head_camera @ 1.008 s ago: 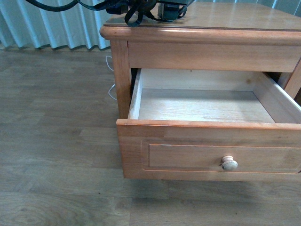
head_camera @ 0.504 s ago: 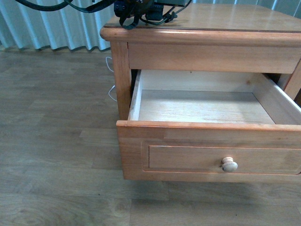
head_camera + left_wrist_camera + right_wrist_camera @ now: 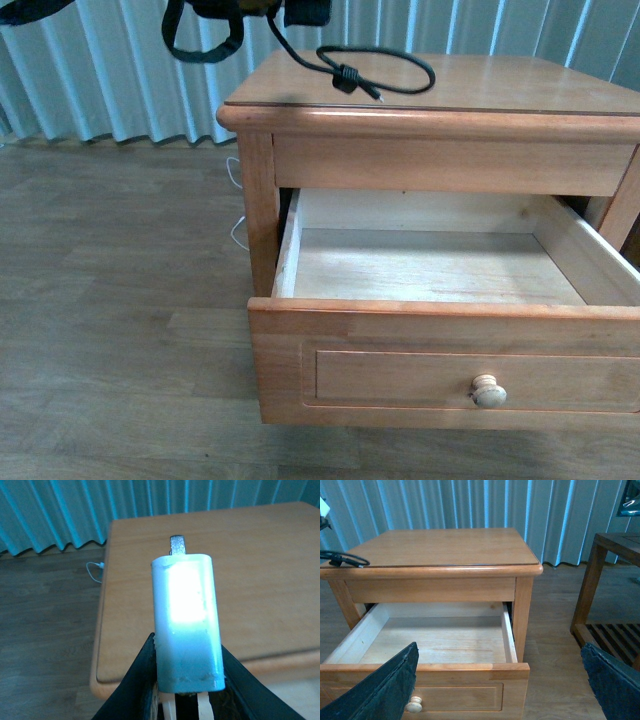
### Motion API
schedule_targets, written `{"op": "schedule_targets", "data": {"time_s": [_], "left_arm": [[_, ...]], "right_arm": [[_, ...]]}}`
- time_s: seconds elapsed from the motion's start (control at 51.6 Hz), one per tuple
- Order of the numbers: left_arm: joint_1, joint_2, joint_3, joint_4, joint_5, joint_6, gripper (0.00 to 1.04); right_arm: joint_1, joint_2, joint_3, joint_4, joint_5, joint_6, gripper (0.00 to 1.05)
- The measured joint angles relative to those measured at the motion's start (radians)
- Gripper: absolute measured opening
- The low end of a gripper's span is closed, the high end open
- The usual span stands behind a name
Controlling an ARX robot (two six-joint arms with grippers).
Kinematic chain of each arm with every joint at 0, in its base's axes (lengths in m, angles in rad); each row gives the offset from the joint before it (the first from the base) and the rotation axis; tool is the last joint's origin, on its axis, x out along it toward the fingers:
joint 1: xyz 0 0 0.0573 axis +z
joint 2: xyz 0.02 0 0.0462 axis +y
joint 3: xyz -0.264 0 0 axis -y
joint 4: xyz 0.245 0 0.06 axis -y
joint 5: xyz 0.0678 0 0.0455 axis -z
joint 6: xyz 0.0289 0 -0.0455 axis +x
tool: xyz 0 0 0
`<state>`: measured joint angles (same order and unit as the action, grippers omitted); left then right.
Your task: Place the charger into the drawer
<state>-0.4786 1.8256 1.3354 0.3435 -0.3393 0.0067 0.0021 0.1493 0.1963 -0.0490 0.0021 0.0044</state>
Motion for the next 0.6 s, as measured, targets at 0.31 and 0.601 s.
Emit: {"op": "schedule_targets", "data": {"time_s": [0.31, 0.601], "left_arm": [[-0.027, -0.018, -0.193, 0.044, 0.055, 0.018, 0.23], [-0.077, 0.186, -0.135, 0.052, 0.062, -0.003, 0.23]], "right_arm": [[0.000, 0.000, 0.000, 0.000, 0.000, 0.000, 0.97], [0.000, 0.000, 0.000, 0.000, 0.000, 0.000, 0.97]]}}
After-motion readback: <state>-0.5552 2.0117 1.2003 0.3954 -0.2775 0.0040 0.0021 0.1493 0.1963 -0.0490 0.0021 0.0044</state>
